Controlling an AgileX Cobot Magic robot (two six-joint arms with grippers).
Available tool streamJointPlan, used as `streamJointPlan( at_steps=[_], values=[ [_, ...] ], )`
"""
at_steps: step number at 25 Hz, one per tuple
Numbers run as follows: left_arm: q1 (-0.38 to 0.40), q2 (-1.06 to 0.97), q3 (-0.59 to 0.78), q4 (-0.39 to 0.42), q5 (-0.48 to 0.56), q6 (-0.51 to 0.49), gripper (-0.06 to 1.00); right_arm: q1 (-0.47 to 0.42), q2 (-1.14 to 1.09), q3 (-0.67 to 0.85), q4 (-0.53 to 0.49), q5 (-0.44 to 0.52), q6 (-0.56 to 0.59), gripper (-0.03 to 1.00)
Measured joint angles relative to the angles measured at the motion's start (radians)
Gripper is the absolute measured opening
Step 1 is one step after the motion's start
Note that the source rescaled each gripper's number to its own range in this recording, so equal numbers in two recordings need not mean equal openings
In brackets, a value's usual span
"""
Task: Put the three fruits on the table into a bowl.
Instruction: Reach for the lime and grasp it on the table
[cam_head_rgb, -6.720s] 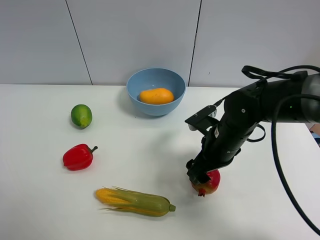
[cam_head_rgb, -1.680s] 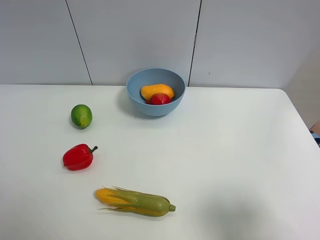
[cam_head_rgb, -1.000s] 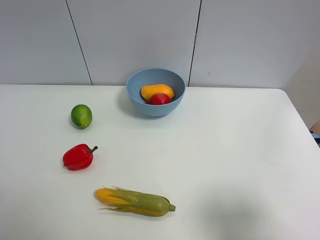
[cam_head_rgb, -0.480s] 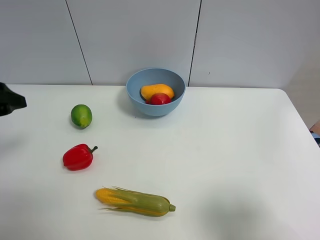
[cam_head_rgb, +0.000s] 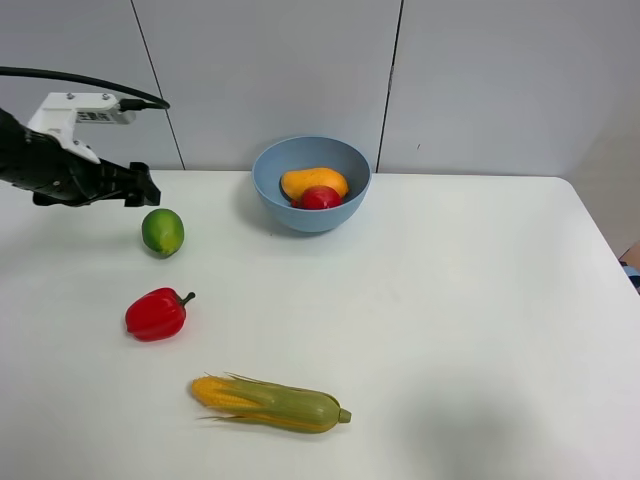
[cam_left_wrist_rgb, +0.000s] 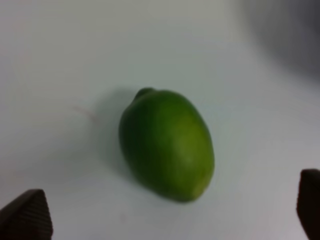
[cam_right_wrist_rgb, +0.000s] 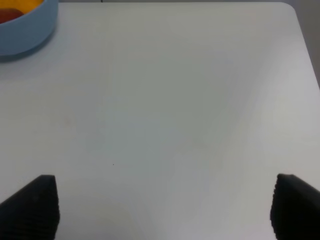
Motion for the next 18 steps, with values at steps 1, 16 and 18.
streamJointPlan(
  at_steps=[1, 16, 18],
  values=[
    [-0.003, 0.044, -0.033, 0.0, 0.0, 0.0, 1.0, 0.0, 0.0, 0.0, 0.0, 0.0, 0.0, 0.45],
    [-0.005, 0.37, -0.177, 0.038, -0.024, 0.014, 1.0, 0.0, 0.0, 0.0, 0.0, 0.0, 0.0, 0.45],
    [-0.005, 0.399, -0.177, 0.038, -0.027, 0.014, 1.0, 0.0, 0.0, 0.0, 0.0, 0.0, 0.0, 0.45]
  ],
)
